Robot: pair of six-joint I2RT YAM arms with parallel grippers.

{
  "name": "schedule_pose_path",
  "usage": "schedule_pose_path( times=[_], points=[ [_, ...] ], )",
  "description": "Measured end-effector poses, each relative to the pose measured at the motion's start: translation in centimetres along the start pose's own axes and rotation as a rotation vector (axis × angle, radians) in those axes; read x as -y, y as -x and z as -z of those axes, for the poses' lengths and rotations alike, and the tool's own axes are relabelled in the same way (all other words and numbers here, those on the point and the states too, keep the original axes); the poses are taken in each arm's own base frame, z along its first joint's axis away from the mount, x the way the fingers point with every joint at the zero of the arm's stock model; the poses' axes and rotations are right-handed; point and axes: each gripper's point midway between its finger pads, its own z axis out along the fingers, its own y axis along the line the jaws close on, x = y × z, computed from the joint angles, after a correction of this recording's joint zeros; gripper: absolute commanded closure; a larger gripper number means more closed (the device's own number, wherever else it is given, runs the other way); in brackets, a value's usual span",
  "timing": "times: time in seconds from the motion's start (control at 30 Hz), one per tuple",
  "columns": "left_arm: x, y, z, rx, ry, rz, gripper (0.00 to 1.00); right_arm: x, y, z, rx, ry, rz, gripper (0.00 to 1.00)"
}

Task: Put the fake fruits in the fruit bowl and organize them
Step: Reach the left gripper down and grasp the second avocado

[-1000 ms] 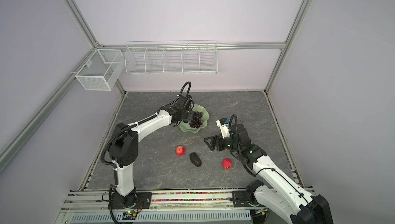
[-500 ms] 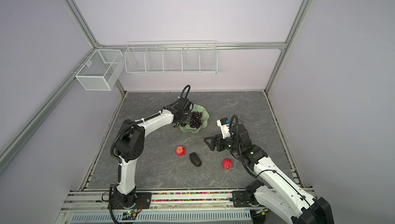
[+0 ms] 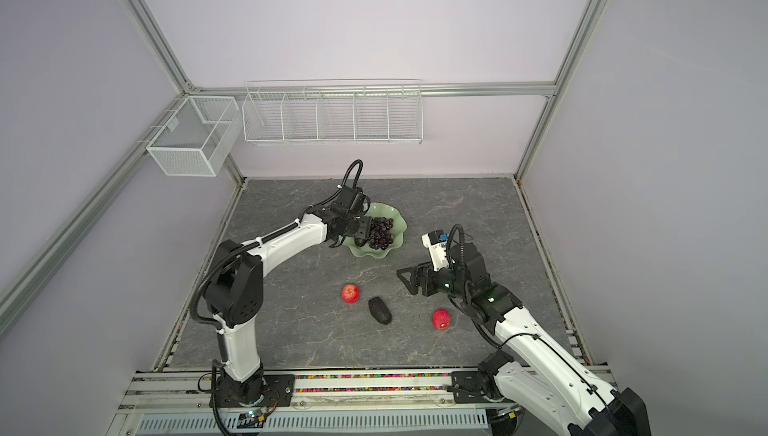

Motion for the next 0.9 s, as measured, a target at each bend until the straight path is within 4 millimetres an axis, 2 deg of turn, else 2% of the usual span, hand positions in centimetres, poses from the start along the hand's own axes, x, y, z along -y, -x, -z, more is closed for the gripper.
schedule_pose_path(
  times=[0.1, 0.2, 0.27, 0.33, 0.4, 0.47, 0.7, 0.9],
  points=[
    [2.0, -1.0, 4.2, 0.026, -0.060, 0.037, 0.33, 0.2, -1.0, 0.5, -0.002, 0.000, 0.005, 0.12],
    [5.5, -4.3, 7.2, -0.002, -0.131, 0.069, 0.33, 0.8, -2.8, 0.7, -0.035, -0.010, -0.003, 0.12],
    [7.7, -8.0, 8.1, -0.058, -0.161, 0.093, 0.33, 1.2, -4.0, 0.7, -0.057, -0.011, -0.010, 0.12],
    [9.0, -11.8, 8.1, -0.125, -0.161, 0.116, 0.33, 1.2, -5.1, 0.9, -0.073, -0.003, -0.011, 0.12],
    [9.6, -15.6, 7.9, -0.199, -0.138, 0.140, 0.32, 1.1, -6.0, 1.1, -0.083, 0.008, -0.008, 0.12],
    [9.8, -17.6, 8.0, -0.243, -0.112, 0.164, 0.29, 0.9, -6.4, 1.4, -0.082, 0.022, -0.004, 0.12],
    [10.5, -18.6, 8.4, -0.253, -0.086, 0.274, 0.27, 0.1, -6.5, 2.3, -0.071, 0.055, 0.009, 0.12],
    [11.3, -19.9, 7.4, -0.289, -0.075, 0.323, 0.28, -0.3, -6.6, 2.9, -0.062, 0.068, 0.014, 0.12]
  ],
)
